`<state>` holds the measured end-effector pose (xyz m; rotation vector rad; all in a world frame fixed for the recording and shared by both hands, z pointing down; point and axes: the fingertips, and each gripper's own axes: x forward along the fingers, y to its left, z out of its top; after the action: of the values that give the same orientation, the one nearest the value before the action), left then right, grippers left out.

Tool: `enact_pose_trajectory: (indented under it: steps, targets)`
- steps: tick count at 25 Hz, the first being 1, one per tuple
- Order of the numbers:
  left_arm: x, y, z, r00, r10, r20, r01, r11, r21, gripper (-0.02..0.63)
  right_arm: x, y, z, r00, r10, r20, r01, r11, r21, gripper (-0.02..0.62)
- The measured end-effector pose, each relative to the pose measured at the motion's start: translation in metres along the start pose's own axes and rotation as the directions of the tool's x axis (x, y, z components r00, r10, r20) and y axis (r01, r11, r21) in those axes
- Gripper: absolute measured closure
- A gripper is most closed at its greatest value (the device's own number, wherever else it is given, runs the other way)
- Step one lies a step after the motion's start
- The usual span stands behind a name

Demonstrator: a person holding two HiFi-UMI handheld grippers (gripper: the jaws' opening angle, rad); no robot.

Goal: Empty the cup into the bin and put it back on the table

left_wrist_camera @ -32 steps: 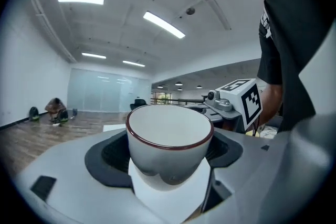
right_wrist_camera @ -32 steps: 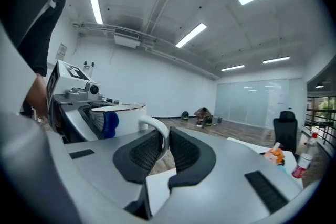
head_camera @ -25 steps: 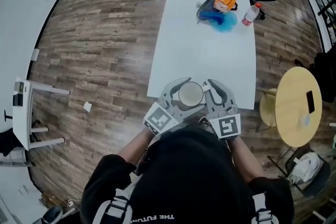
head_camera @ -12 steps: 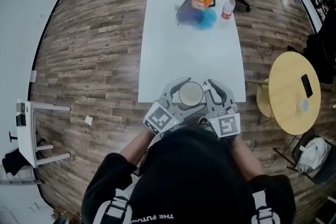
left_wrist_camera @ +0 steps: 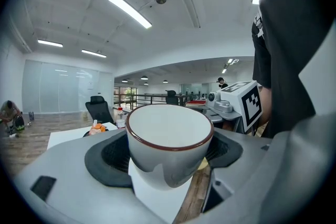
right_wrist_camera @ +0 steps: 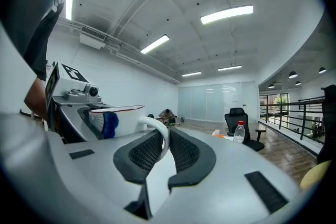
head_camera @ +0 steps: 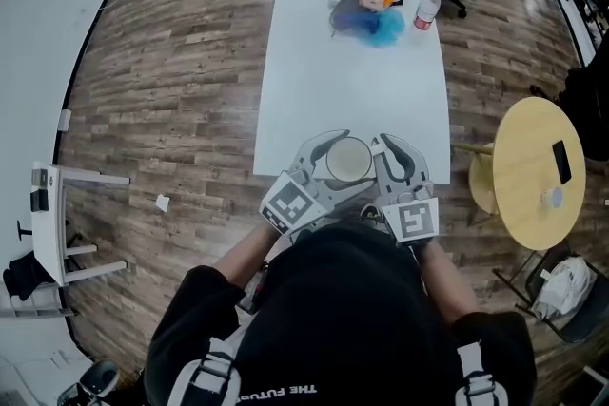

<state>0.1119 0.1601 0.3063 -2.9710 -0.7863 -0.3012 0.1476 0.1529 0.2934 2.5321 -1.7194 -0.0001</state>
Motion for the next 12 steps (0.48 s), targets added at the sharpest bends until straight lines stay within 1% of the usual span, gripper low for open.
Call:
enact_pose_trajectory:
  steps: [5,8,10,12]
  targets:
    - [0.002,0.004,-0.001,1.0,0.007,0.008,-0.006,1.0,-0.025,0.216,0.003,-0.002,0.0,1.0,0.011,-0.012,-0.011,1.0,-0.002,0.545]
    - [0.001,0.011,-0.001,1.0,-0.002,0.001,0.002,0.999,-0.052,0.216,0.01,-0.002,0.0,1.0,0.012,-0.024,-0.012,1.0,0.003,0.545]
    - [0.001,0.014,-0.004,1.0,-0.009,-0.003,0.008,0.998,-0.058,0.216,0.014,-0.001,0.0,1.0,0.01,-0.017,-0.01,1.0,0.001,0.545]
    - [-0.002,0.014,-0.009,1.0,-0.015,-0.01,0.015,0.998,-0.064,0.216,0.014,0.003,-0.006,0.999,0.005,-0.032,-0.005,1.0,-0.002,0.545]
